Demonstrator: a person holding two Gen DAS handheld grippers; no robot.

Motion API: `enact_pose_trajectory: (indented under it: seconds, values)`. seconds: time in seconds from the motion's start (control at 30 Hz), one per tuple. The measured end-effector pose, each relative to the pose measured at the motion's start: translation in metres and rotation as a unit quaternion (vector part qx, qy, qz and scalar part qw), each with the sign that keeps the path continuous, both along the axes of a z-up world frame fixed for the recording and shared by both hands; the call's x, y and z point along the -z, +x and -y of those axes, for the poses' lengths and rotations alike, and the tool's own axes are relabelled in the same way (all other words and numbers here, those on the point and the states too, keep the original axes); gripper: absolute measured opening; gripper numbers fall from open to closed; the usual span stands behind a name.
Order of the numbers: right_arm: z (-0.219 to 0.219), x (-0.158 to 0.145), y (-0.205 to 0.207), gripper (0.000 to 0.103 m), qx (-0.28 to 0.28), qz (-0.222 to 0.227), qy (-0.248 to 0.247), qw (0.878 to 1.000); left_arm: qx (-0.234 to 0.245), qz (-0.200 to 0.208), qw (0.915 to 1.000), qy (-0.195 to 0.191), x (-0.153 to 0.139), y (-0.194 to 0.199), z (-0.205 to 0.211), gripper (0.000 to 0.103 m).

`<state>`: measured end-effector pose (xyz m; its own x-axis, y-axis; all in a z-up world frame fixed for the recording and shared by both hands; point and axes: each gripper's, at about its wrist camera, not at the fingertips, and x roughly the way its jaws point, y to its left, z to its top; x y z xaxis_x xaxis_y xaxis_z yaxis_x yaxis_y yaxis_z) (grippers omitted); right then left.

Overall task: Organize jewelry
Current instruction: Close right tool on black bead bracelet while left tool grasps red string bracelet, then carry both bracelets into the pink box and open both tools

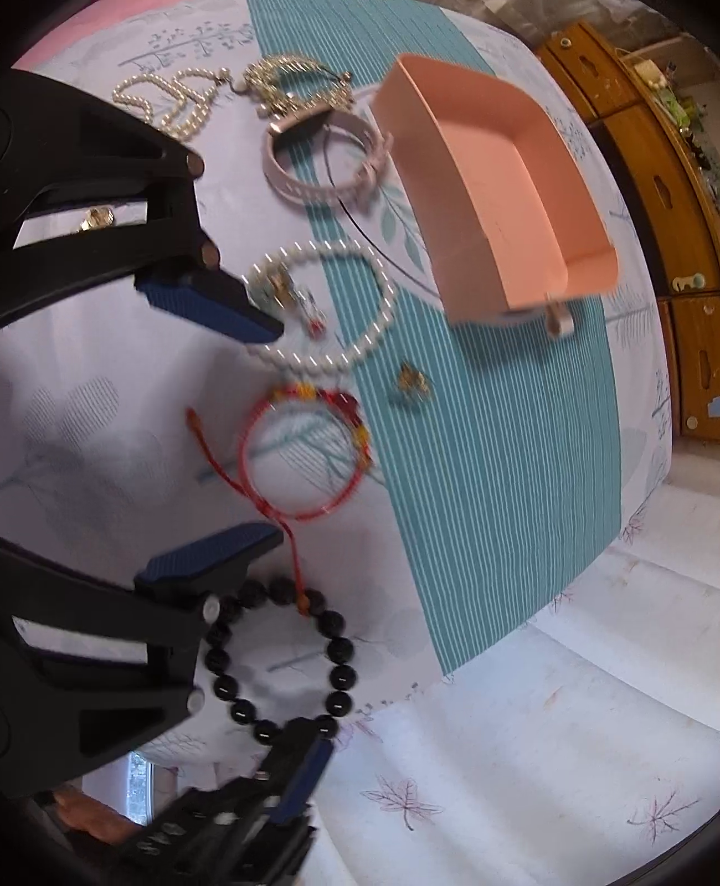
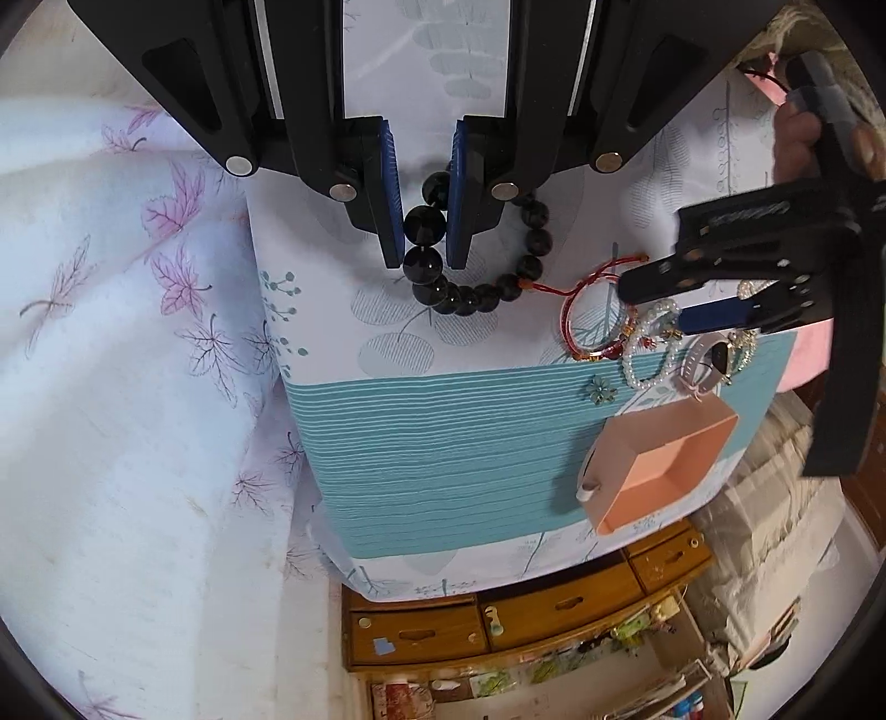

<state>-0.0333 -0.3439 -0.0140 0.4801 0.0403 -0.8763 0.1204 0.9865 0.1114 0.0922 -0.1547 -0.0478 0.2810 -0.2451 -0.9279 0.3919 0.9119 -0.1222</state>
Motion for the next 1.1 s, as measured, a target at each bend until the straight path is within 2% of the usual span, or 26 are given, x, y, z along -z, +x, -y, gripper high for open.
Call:
enact_pose_trajectory:
  seconds: [0.07, 0.2, 0.33, 0.5, 0.53, 0.57, 0.6, 0.7, 0.83, 1.1]
  values:
    - [0.004, -0.001, -0.001, 0.015, -0.001, 0.001, 0.008, 1.000, 0.009, -0.013, 0.9999, 0.003, 0.005, 0.005, 0.013, 0.048]
    - [0.004, -0.001, 0.001, 0.015, 0.000, 0.004, 0.015, 1.000, 0.022, -0.046, 0.9986, 0.013, 0.018, 0.014, 0.029, 0.039]
    - [0.004, -0.002, -0.001, 0.015, -0.004, 0.007, 0.020, 1.000, 0.015, -0.036, 0.9990, 0.021, 0.018, 0.019, 0.038, 0.035]
    - [0.002, -0.001, 0.001, 0.015, -0.011, 0.004, 0.023, 1.000, 0.027, -0.006, 0.9981, 0.056, 0.020, 0.014, 0.051, 0.034]
    - [0.002, 0.000, 0.001, 0.015, -0.011, 0.002, 0.024, 1.000, 0.029, -0.002, 0.9980, 0.057, 0.020, 0.013, 0.053, 0.027]
    - [0.002, 0.001, 0.002, 0.015, -0.013, 0.002, 0.026, 1.000, 0.031, 0.000, 0.9981, 0.053, 0.019, 0.011, 0.054, 0.010]
    - [0.003, 0.002, 0.003, 0.015, -0.013, 0.001, 0.028, 1.000, 0.031, 0.000, 0.9983, 0.050, 0.019, 0.010, 0.054, 0.004]
    - [0.003, 0.002, 0.005, 0.015, -0.013, -0.003, 0.029, 0.999, 0.023, -0.011, 0.9995, 0.019, 0.020, 0.010, 0.043, 0.003]
    - [-0.003, -0.008, 0.005, 0.015, -0.021, 0.009, 0.028, 0.999, 0.009, 0.008, 0.9999, 0.005, 0.010, 0.004, 0.029, 0.003]
    - [-0.034, -0.051, 0.012, 0.015, -0.058, 0.053, 0.018, 0.997, -0.007, 0.075, 0.9967, -0.031, -0.047, -0.009, -0.007, 0.003]
